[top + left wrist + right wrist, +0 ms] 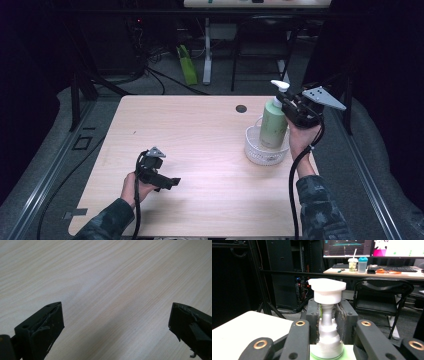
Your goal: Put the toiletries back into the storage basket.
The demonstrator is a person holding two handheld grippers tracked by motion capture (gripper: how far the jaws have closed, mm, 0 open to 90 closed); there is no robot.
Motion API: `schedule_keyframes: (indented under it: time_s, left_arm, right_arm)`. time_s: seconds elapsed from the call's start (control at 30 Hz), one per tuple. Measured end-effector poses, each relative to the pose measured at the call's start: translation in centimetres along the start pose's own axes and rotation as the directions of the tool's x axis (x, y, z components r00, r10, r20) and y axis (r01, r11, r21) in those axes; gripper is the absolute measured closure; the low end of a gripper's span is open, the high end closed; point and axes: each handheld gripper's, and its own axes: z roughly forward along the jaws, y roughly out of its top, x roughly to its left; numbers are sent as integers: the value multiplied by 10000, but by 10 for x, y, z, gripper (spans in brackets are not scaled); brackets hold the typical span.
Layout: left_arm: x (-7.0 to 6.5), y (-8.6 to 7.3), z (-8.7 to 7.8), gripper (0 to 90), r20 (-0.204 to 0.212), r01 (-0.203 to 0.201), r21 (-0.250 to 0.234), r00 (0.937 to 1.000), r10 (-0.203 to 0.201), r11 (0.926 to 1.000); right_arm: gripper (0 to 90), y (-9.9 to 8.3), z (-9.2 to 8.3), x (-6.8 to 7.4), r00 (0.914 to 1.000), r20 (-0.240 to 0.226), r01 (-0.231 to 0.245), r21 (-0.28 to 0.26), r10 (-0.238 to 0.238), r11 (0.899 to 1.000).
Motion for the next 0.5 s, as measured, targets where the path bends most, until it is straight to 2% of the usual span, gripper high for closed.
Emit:
schedule_keyframes:
  time_s: [0.37,0.5]
  left_arm:
    - [0,0,-1,0,1,16,-44,10000,-16,10000]
    - [0,0,-1,0,14,12,-54,10000,-12,10000]
  right_arm:
    - [764,-12,4,-4,9998,-65,-173,230,175,9996]
    - [764,-14,4,-4,10000,-27,-94,249,94,9996]
